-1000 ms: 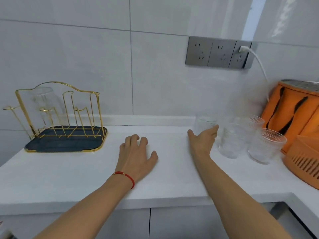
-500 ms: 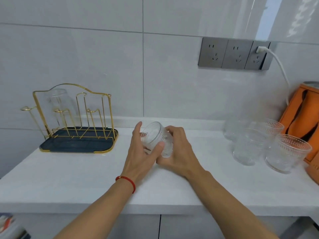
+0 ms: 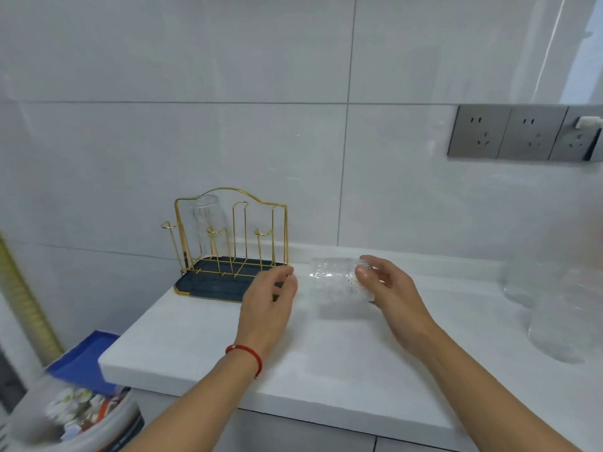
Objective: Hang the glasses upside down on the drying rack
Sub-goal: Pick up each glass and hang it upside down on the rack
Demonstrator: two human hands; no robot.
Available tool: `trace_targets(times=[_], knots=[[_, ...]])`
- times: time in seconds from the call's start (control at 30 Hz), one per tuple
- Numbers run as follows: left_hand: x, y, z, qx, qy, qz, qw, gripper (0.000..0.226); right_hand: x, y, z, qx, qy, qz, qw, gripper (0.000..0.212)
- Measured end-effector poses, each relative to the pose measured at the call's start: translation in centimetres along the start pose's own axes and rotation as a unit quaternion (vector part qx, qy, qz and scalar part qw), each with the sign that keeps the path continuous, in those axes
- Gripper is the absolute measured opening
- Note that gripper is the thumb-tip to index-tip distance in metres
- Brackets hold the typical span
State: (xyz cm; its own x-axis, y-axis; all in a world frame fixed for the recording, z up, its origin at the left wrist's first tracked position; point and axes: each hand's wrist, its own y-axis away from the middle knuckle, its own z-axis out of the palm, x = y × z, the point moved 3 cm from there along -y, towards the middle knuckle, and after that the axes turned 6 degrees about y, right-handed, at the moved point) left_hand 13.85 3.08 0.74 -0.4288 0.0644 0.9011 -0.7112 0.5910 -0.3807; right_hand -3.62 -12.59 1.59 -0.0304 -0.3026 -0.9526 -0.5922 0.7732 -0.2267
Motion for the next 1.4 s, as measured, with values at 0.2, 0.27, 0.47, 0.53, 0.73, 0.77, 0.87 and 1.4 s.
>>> trace_targets(times=[0.2, 0.27, 0.47, 0.53, 0.73, 0.77, 0.87, 1.4], knots=[[-5.1, -1.6, -5.5, 0.005, -0.400, -0.018, 0.917, 0.059, -7.8, -5.7, 1.3, 0.158, 0.017, -0.070, 0.985, 0.035], [-5.6, -1.8, -4.8, -0.019, -0.408, -0.019, 0.913, 0.066, -10.7, -7.8, 3.0, 0.162, 0.065, -0.112, 0.978, 0.058], [-6.1, -2.0, -4.7, -0.040, -0.426, -0.038, 0.903, 0.052, -17.5, -14.7, 10.1, 0.076, 0.198, -0.167, 0.963, 0.072], [-6.1, -1.9, -4.7, -0.040, -0.432, -0.034, 0.900, 0.048, -18.8, -16.4, 12.2, 0.028, 0.232, -0.170, 0.957, 0.072], [-6.5, -1.9, -4.6, -0.062, -0.438, -0.046, 0.896, 0.048, -19.1, -19.7, 17.7, -0.122, 0.329, -0.152, 0.924, 0.072], [-6.5, -1.9, -4.5, -0.063, -0.438, -0.048, 0.896, 0.049, -18.8, -20.1, 18.4, -0.146, 0.346, -0.145, 0.915, 0.069], [-6.6, -1.9, -4.4, -0.065, -0.442, -0.051, 0.893, 0.052, -17.8, -21.7, 19.1, -0.221, 0.325, -0.115, 0.912, 0.051], [-6.8, -2.2, -4.3, -0.074, -0.445, -0.054, 0.891, 0.054, -14.3, -22.9, 19.7, -0.353, 0.327, -0.082, 0.873, 0.053]])
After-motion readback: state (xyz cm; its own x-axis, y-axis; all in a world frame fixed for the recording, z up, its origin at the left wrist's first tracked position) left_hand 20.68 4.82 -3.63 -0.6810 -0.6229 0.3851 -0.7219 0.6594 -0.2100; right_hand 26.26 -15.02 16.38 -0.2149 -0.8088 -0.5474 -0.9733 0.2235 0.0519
